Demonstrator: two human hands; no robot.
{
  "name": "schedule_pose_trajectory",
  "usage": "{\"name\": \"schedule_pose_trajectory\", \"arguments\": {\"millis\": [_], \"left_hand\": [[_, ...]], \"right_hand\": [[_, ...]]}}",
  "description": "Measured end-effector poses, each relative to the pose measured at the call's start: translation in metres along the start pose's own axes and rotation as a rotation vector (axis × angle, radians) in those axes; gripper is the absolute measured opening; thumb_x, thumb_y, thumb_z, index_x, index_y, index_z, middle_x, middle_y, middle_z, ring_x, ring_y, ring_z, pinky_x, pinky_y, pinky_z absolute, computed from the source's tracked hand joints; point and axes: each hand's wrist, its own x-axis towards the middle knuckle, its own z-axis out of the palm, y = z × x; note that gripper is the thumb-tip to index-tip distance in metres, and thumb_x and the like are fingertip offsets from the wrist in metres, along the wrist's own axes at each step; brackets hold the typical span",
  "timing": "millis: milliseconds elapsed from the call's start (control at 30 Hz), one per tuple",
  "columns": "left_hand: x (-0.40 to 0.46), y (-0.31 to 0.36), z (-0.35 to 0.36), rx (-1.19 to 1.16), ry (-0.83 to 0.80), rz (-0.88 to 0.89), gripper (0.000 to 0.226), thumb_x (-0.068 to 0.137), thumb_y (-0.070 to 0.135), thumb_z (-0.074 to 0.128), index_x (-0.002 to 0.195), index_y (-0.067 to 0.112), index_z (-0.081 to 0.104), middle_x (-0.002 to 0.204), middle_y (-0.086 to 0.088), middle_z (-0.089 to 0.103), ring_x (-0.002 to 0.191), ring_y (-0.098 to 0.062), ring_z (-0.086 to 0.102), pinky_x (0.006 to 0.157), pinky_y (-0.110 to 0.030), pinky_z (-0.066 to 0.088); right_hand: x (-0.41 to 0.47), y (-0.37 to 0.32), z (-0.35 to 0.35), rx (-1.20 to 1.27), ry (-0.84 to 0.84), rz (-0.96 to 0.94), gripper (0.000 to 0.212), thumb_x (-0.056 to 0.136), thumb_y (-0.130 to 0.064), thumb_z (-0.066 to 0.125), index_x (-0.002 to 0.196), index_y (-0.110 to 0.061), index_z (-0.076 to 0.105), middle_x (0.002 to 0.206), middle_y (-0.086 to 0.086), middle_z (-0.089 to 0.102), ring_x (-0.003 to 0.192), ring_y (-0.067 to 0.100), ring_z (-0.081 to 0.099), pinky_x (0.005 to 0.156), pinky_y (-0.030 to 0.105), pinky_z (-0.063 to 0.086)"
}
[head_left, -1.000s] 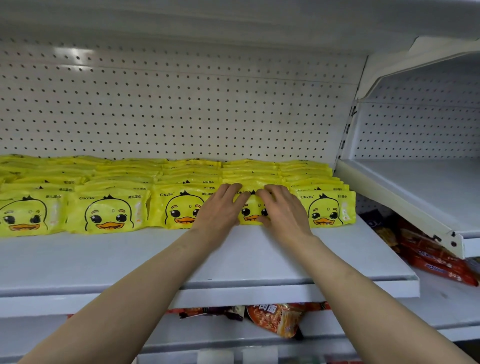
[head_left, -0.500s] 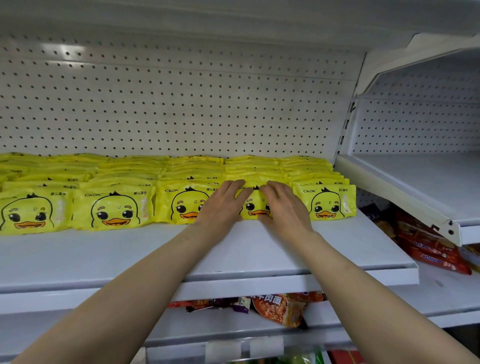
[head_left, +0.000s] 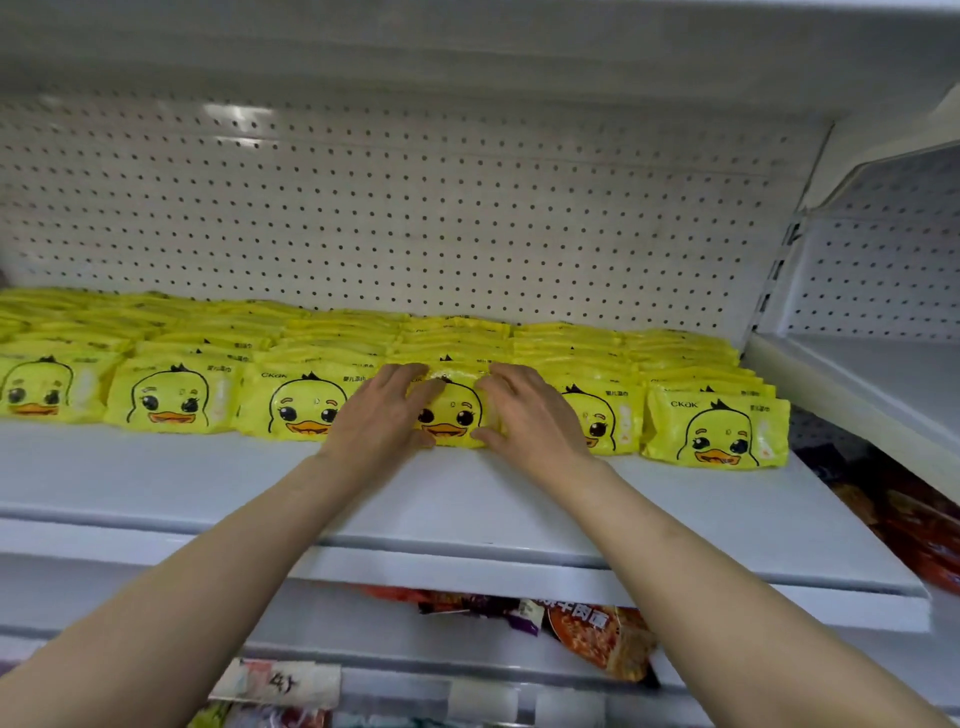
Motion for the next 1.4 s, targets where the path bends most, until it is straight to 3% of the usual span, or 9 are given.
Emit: {"name": "schedule_pose_trajectory", "arguments": {"millis": [167,267,467,633,800,967,1133,1400], "left_hand": [[-0.005,-0.001,0.0,-0.036,0.002,-0.012,0.081,0.059,0.027,0.089,0.129,0.02,0.048,0.125,-0.011,0.057,0.108,-0.034,0.054,0.079,-0.045,0.055],[-0.003,-0.003,0.004,-0.029,0.012,-0.015,0.078,0.061,0.027,0.088,0.128,0.02,0.049,0.124,-0.009,0.056,0.107,-0.032,0.053,0.076,-0.043,0.055],[0.0,-0.004,0.008,-0.025,-0.004,-0.043,0.073,0.068,0.028,0.084,0.131,0.022,0.047,0.127,-0.005,0.052,0.11,-0.029,0.049,0.072,-0.043,0.056],[-0.004,0.002,0.004,-0.007,-0.043,-0.062,0.072,0.071,0.025,0.081,0.134,0.019,0.046,0.133,-0.007,0.048,0.117,-0.03,0.046,0.076,-0.045,0.055],[-0.01,0.01,-0.018,0.059,-0.109,-0.122,0.074,0.07,0.023,0.082,0.136,0.013,0.049,0.14,-0.015,0.046,0.125,-0.036,0.046,0.091,-0.049,0.049],[-0.024,0.015,-0.06,0.181,-0.207,-0.281,0.071,0.082,0.022,0.073,0.143,0.017,0.036,0.147,-0.01,0.035,0.133,-0.03,0.035,0.096,-0.043,0.044],[-0.054,0.02,-0.106,0.211,-0.341,-0.448,0.073,0.08,0.027,0.076,0.142,0.02,0.038,0.139,-0.009,0.039,0.13,-0.029,0.037,0.095,-0.045,0.047],[-0.146,0.051,-0.197,0.105,-0.392,-0.723,0.068,0.084,0.045,0.069,0.14,0.019,0.041,0.133,-0.011,0.044,0.123,-0.031,0.046,0.101,-0.043,0.042]], "right_hand": [[0.009,-0.016,0.018,-0.005,-0.026,-0.023,0.054,0.078,-0.033,0.073,0.127,-0.016,0.056,0.137,0.005,0.051,0.13,0.026,0.043,0.096,0.04,0.046],[0.011,-0.016,0.02,-0.043,-0.014,-0.024,0.05,0.075,-0.03,0.076,0.119,-0.015,0.057,0.125,0.004,0.055,0.121,0.027,0.048,0.087,0.039,0.049],[0.017,-0.022,0.02,-0.089,-0.032,0.009,0.05,0.077,-0.031,0.078,0.119,-0.014,0.055,0.121,0.004,0.055,0.118,0.027,0.048,0.08,0.041,0.05],[0.016,-0.023,0.017,-0.104,-0.063,0.009,0.048,0.08,-0.029,0.074,0.12,-0.014,0.053,0.124,0.005,0.053,0.121,0.027,0.046,0.082,0.04,0.049],[0.018,-0.023,-0.001,-0.104,-0.179,0.003,0.05,0.085,-0.031,0.069,0.128,-0.017,0.049,0.133,0.003,0.05,0.128,0.024,0.041,0.086,0.038,0.048],[0.03,-0.034,-0.033,-0.134,-0.319,-0.083,0.052,0.086,-0.034,0.07,0.133,-0.02,0.051,0.133,0.004,0.051,0.127,0.026,0.045,0.089,0.037,0.048],[0.036,-0.06,-0.06,-0.16,-0.532,-0.25,0.056,0.082,-0.039,0.072,0.134,-0.029,0.052,0.129,0.002,0.057,0.121,0.027,0.053,0.09,0.036,0.05],[0.008,-0.12,-0.098,0.035,-0.355,-0.503,0.051,0.087,-0.05,0.065,0.132,-0.029,0.052,0.133,0.0,0.054,0.124,0.023,0.049,0.098,0.039,0.045]]}}
